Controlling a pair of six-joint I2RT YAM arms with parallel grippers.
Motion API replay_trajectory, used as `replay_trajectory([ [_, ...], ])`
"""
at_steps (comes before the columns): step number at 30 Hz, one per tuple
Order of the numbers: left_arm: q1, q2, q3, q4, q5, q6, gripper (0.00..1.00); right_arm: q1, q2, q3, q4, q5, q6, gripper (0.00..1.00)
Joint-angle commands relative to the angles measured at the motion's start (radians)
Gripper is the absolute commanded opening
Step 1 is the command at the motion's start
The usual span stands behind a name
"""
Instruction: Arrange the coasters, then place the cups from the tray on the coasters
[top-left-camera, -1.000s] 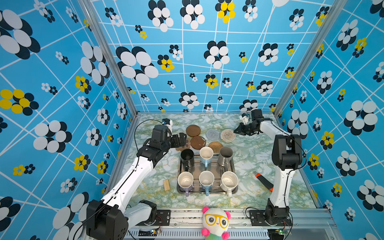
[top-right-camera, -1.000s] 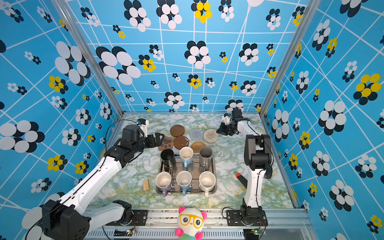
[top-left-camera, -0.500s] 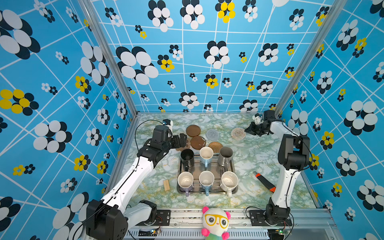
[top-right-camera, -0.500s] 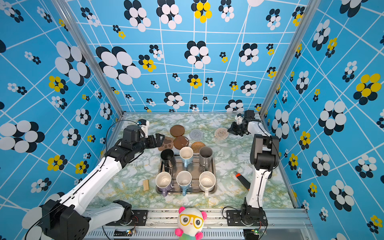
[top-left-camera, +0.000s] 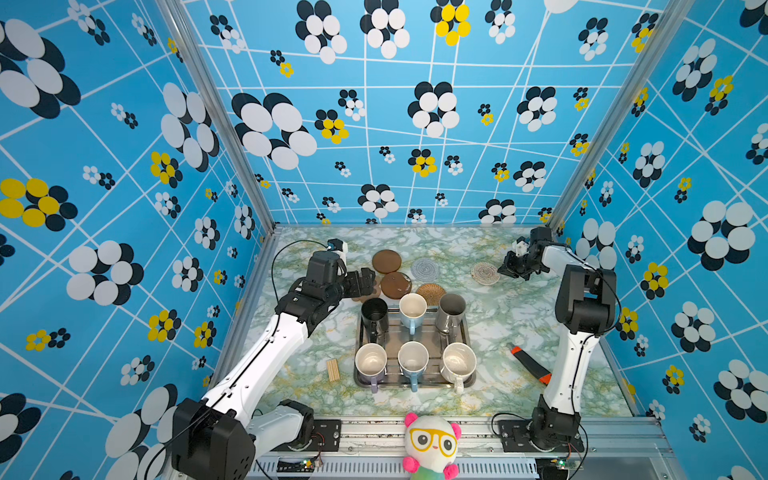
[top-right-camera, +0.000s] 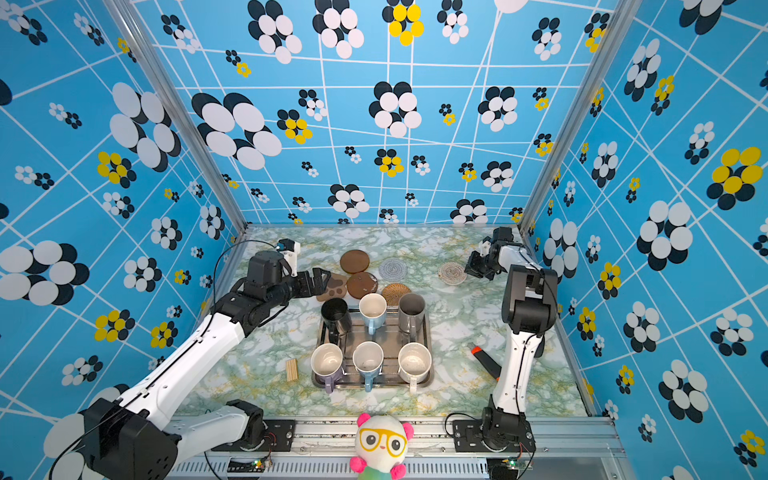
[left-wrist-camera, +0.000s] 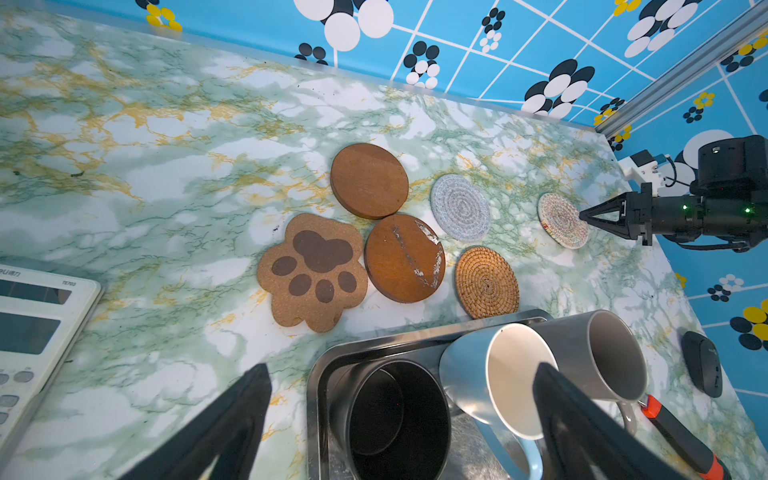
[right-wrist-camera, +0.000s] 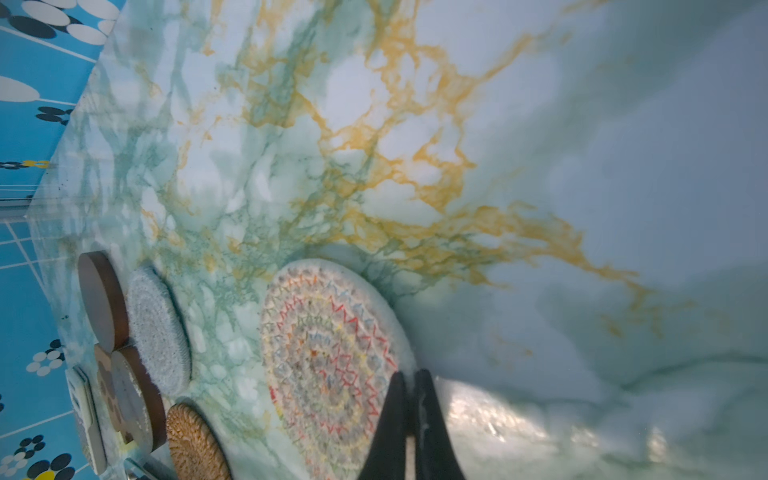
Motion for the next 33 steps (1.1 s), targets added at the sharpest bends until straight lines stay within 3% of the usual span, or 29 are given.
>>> replay_trajectory([
  [1,-0.008,0.000,0.021,-0.023,-0.015,0.000,1.00,-0.010,0.028,0.024,-0.044,0.061,0.012,0.00],
  [7,-0.008,0.001,0.021,-0.028,-0.018,0.006,1.00,-0.013,0.025,0.027,-0.053,0.089,0.012,0.00],
  [12,-0.007,0.004,0.024,-0.029,-0.017,0.009,1.00,-0.014,0.022,0.036,-0.065,0.092,0.008,0.09],
  [15,-0.007,0.007,0.026,-0.029,-0.016,0.010,0.99,-0.014,0.020,0.044,-0.077,0.095,0.006,0.17],
  [20,-0.007,0.013,0.030,-0.031,-0.013,0.013,1.00,-0.014,-0.005,0.051,-0.095,0.109,0.004,0.39],
  [23,-0.009,0.015,0.032,-0.032,-0.013,0.015,1.00,-0.014,-0.047,0.057,-0.121,0.131,-0.007,0.44],
  [28,-0.009,0.015,0.027,-0.028,-0.013,0.016,1.00,0.001,-0.163,0.050,-0.118,0.103,0.001,0.43],
  [33,-0.015,0.018,0.012,0.002,-0.009,0.003,1.00,0.078,-0.205,0.068,-0.131,0.036,-0.007,0.23],
])
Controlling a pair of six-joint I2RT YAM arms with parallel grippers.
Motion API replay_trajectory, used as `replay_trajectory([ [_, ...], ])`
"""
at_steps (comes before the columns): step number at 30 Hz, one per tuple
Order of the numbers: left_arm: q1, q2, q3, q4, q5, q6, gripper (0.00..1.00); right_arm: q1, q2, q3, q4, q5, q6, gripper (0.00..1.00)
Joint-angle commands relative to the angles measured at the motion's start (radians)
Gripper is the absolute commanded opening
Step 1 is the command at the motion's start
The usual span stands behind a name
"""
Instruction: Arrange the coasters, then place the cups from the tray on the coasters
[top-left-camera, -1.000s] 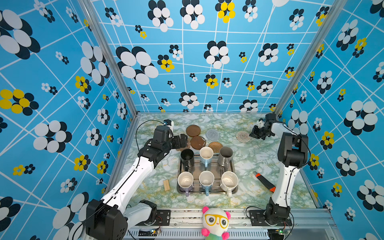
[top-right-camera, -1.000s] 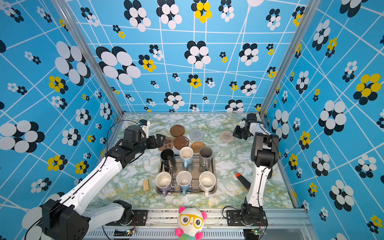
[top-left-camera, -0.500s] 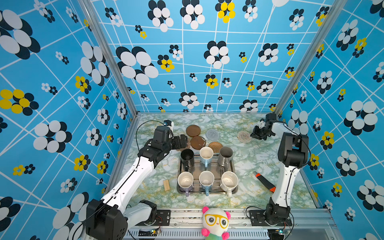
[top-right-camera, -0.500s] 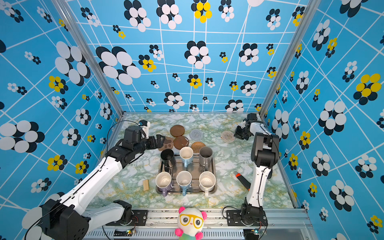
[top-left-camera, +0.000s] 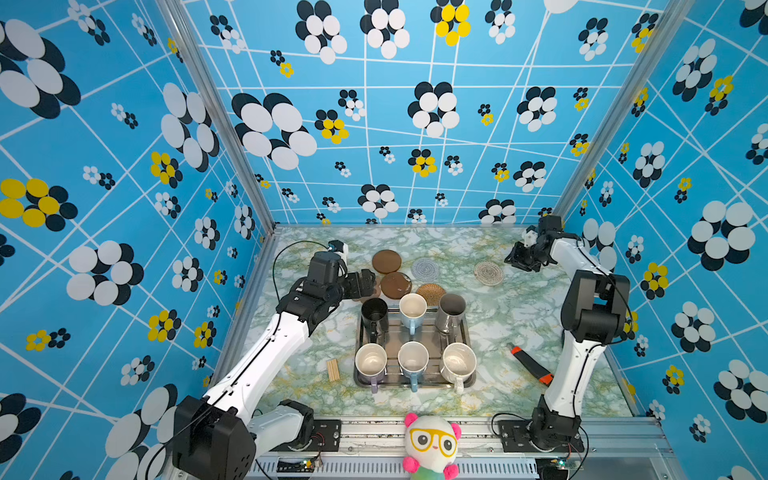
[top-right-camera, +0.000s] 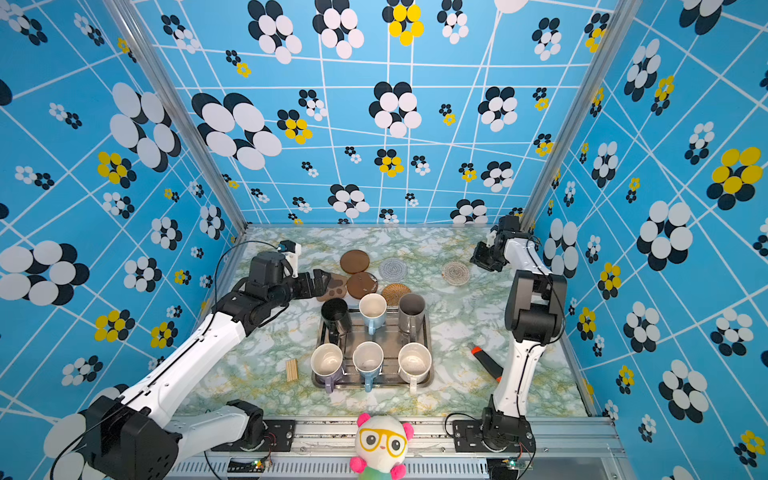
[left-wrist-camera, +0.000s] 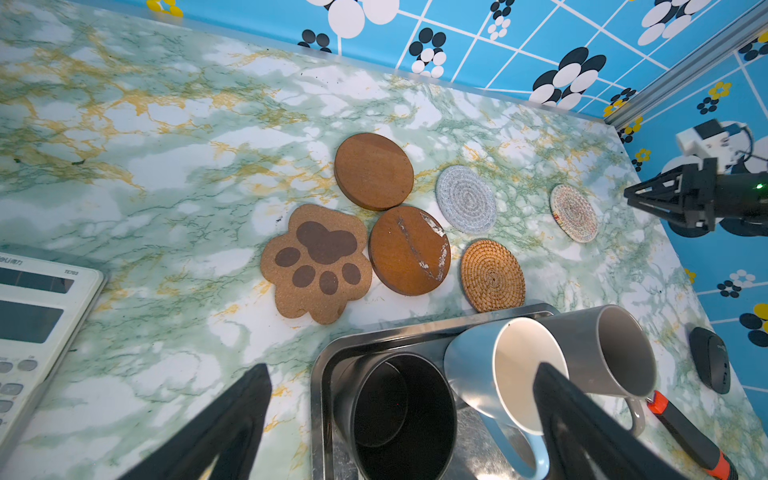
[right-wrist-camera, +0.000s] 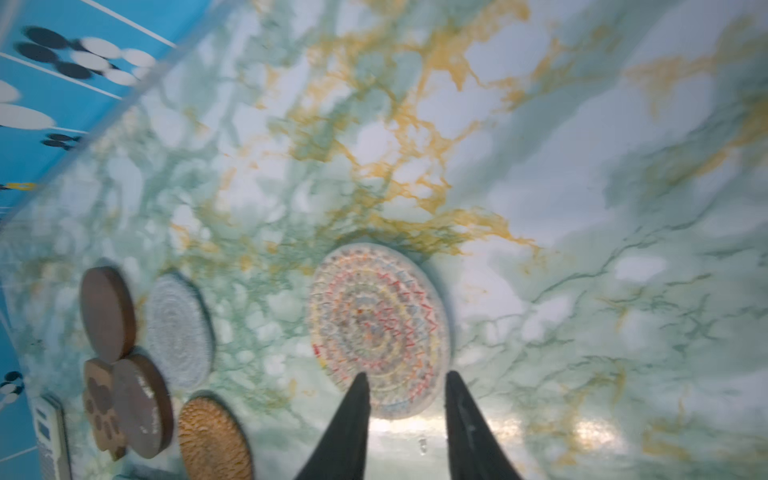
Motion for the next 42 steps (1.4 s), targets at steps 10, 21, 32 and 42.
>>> replay_trajectory([
  [10,-0.022,0.004,0.012,0.012,-0.012,0.004,1.00,0.304,0.061,0.044,-0.034,-0.110,-0.036,0.00],
  [21,-0.024,-0.013,0.001,0.006,-0.039,0.009,0.99,0.449,0.183,0.030,-0.012,-0.224,-0.028,0.00],
  [32,-0.024,-0.001,0.000,0.010,-0.033,0.009,0.99,0.470,0.219,0.002,0.000,-0.249,-0.025,0.00],
  [42,-0.024,0.001,-0.004,0.012,-0.033,0.014,0.99,0.469,0.287,0.059,-0.085,-0.182,-0.046,0.00],
])
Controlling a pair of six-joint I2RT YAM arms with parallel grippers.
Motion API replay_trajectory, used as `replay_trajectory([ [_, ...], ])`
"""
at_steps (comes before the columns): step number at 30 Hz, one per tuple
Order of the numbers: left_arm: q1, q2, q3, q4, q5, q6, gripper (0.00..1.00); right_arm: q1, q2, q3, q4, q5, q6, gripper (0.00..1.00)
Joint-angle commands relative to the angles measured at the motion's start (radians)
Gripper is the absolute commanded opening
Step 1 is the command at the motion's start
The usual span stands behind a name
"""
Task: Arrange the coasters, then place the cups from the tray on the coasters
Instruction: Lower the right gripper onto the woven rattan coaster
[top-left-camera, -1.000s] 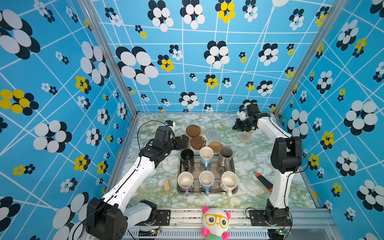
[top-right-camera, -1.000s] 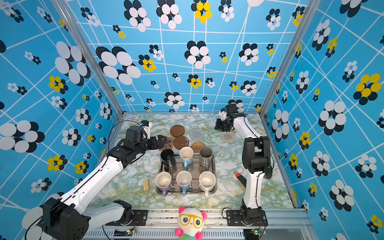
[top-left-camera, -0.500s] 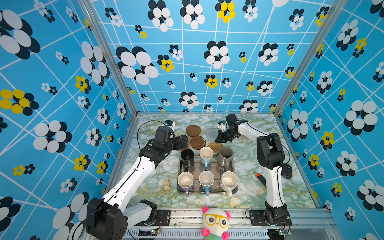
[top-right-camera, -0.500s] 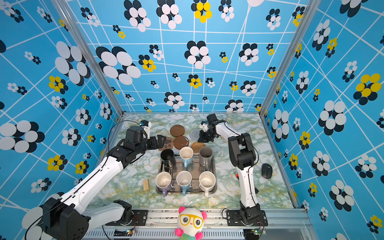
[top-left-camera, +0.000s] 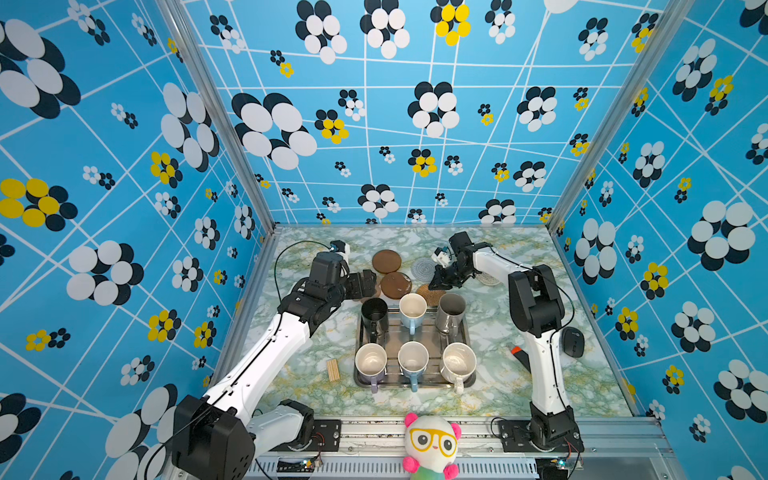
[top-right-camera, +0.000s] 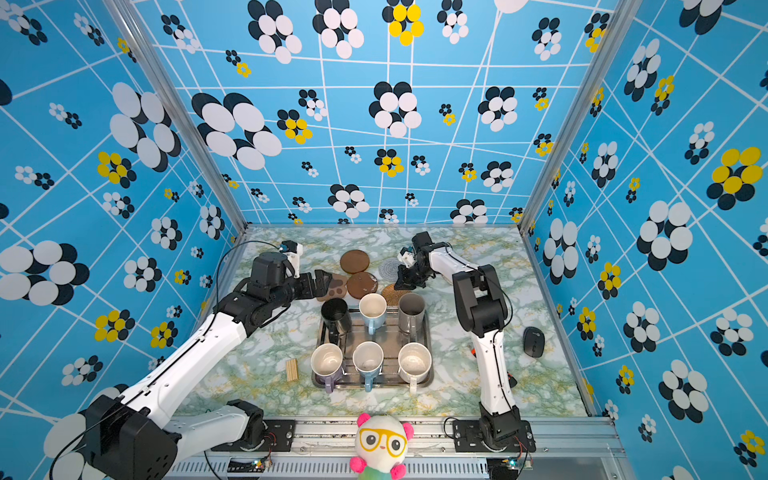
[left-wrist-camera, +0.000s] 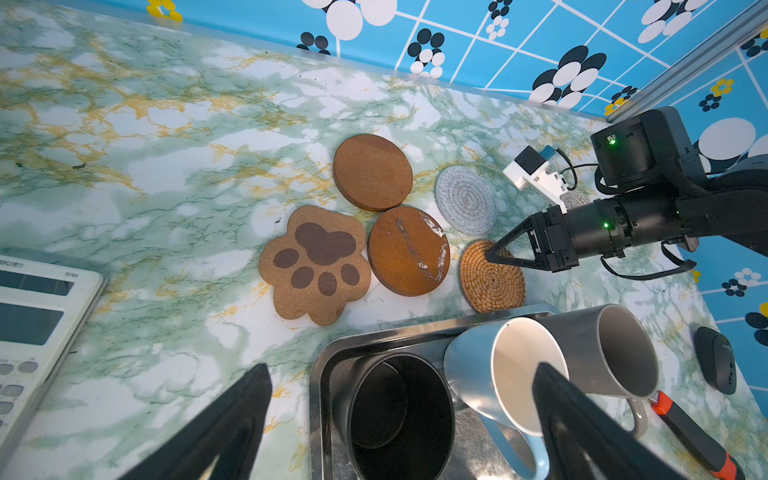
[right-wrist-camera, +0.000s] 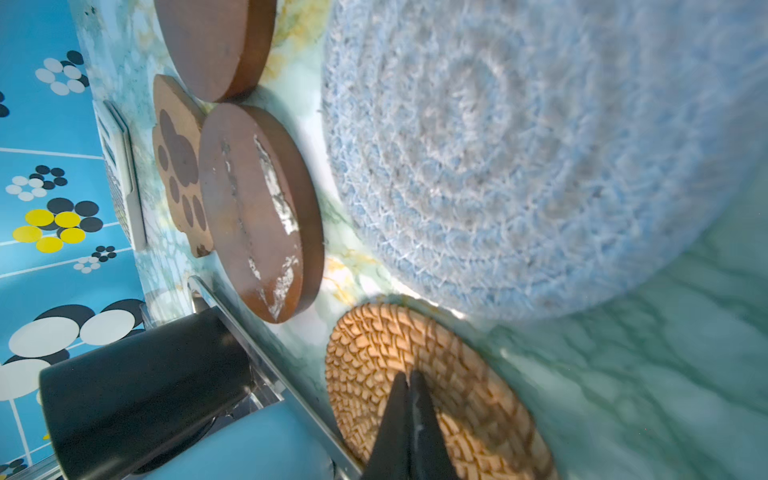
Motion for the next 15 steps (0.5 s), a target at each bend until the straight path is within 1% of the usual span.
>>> replay_trajectory([
  [1,-0.009,0.001,-0.004,0.009,-0.010,0.015,0.99,0.002,0.061,0.021,-0.072,0.070,-0.024,0.00],
  [7,-0.008,0.001,-0.004,0.007,-0.013,0.016,0.99,-0.028,0.065,0.027,-0.095,0.106,-0.024,0.00],
  [15,-0.009,0.004,-0.001,0.003,-0.014,0.017,0.99,-0.097,0.032,0.020,-0.092,0.138,-0.007,0.00],
])
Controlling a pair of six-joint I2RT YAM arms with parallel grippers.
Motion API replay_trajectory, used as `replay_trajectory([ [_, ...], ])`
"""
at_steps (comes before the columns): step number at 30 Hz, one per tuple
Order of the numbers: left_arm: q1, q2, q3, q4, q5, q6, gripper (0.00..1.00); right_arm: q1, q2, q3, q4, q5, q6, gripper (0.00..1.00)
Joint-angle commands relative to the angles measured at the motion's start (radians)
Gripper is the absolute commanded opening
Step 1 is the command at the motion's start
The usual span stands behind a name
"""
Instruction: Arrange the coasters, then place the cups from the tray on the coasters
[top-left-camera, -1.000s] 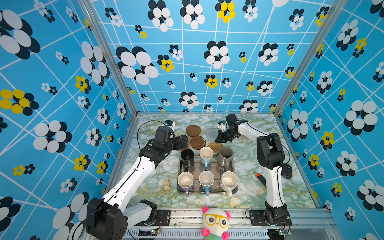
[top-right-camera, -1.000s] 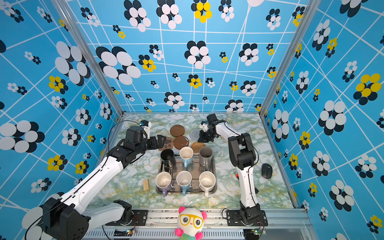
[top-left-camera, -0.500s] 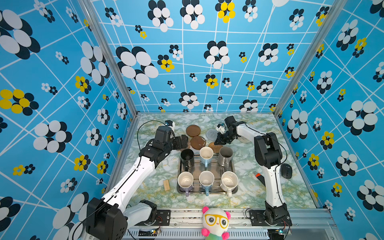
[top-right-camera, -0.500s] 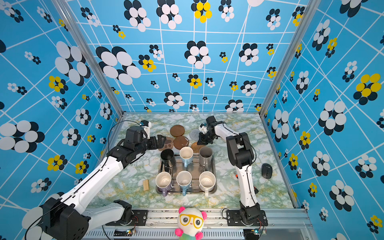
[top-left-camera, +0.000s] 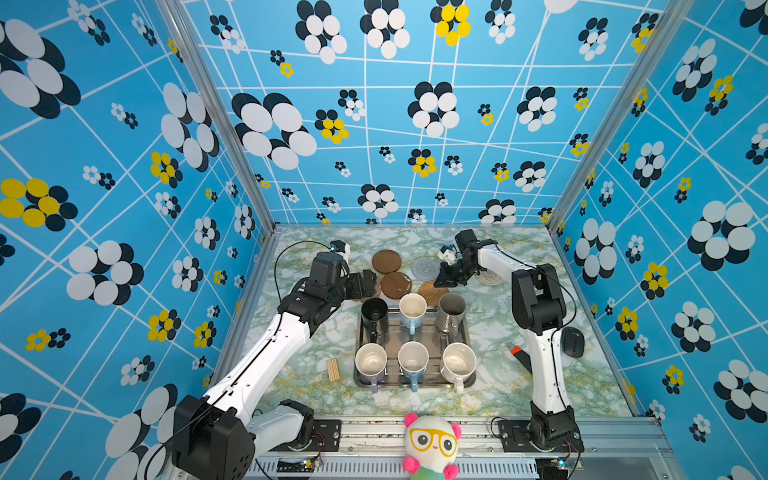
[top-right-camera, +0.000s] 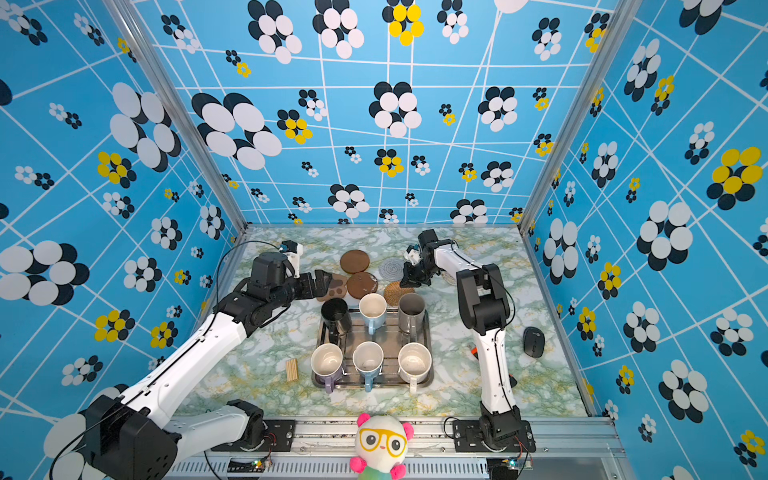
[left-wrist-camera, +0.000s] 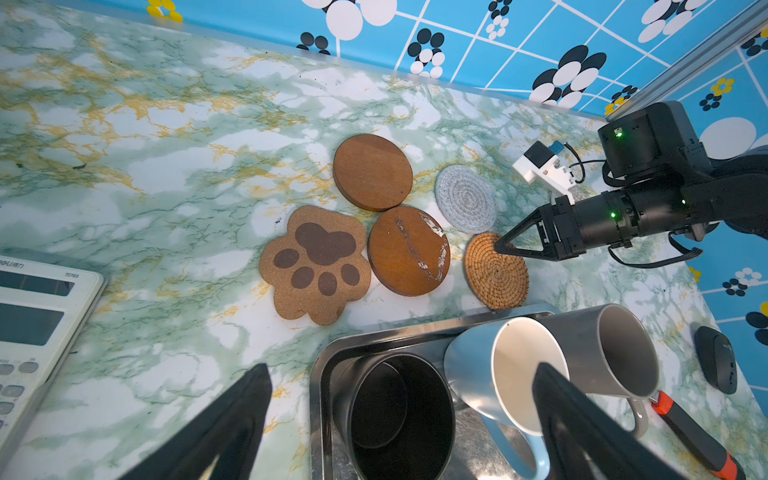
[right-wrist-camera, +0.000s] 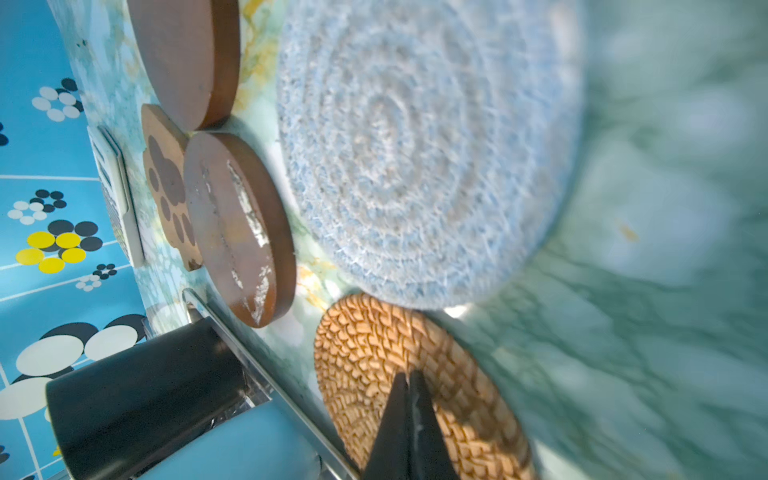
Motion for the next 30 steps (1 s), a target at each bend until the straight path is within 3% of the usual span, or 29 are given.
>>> replay_trajectory([
  [1,-0.008,0.004,0.001,0.003,-0.013,0.014,0.99,-0.044,0.014,-0.010,-0.055,0.126,-0.004,0.00],
  [13,-0.008,0.013,0.015,-0.006,-0.013,0.019,0.99,-0.127,0.002,0.021,-0.065,0.169,-0.001,0.00],
  [30,-0.019,0.028,0.027,-0.017,-0.026,0.010,0.99,-0.173,0.151,0.295,-0.129,0.156,0.033,0.00],
])
